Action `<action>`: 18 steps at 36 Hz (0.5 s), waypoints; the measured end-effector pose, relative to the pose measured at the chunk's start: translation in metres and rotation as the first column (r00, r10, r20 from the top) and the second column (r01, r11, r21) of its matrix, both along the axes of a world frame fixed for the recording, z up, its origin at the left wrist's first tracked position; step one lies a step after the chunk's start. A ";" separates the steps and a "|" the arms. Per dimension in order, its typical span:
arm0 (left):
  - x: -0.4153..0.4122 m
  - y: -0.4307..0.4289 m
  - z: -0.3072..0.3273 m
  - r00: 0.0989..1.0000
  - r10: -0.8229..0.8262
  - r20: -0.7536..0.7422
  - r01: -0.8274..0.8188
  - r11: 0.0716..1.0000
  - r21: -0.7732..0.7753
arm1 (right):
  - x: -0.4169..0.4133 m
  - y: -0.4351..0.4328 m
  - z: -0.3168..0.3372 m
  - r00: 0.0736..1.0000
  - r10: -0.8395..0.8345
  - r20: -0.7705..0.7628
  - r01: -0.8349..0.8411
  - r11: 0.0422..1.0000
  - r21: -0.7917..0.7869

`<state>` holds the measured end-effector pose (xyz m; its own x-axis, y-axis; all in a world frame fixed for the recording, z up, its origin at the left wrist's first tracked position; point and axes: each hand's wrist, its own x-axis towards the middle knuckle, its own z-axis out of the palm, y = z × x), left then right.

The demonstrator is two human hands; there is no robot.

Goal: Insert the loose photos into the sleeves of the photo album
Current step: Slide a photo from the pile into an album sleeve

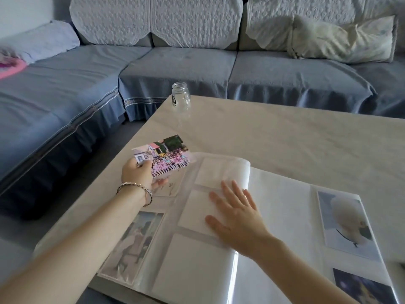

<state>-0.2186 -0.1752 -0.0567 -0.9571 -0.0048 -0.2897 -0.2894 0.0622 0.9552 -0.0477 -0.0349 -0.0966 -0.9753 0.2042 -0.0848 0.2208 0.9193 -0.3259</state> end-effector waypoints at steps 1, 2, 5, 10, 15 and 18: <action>-0.003 -0.002 -0.003 1.000 -0.001 0.001 0.001 1.000 -0.013 | -0.002 -0.003 -0.001 1.000 0.000 0.019 -0.001 1.000 0.010; -0.006 -0.003 -0.005 1.000 -0.003 -0.003 0.003 0.999 -0.040 | -0.005 -0.006 -0.003 1.000 -0.006 0.024 0.006 1.000 0.014; -0.015 -0.008 -0.015 0.999 -0.048 -0.014 0.046 0.987 -0.157 | -0.008 -0.010 -0.006 1.000 -0.014 0.025 0.014 1.000 0.023; -0.024 -0.012 -0.024 0.986 -0.136 -0.097 0.092 0.924 -0.371 | -0.009 -0.011 -0.007 1.000 -0.019 -0.004 0.019 0.999 0.033; -0.025 -0.011 -0.023 0.960 -0.168 -0.223 0.026 0.851 -0.525 | -0.009 -0.011 -0.007 1.000 -0.028 -0.009 0.028 0.999 0.031; -0.025 -0.010 -0.025 0.963 -0.191 -0.192 0.088 0.891 -0.445 | -0.009 -0.011 -0.008 1.000 -0.029 -0.009 0.029 0.999 0.022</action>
<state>-0.2431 -0.1852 -0.0821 -0.9959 0.0596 -0.0674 -0.0282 0.5041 0.8632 -0.0571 -0.0464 -0.1049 -0.9695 0.2343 -0.0715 0.2449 0.9195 -0.3075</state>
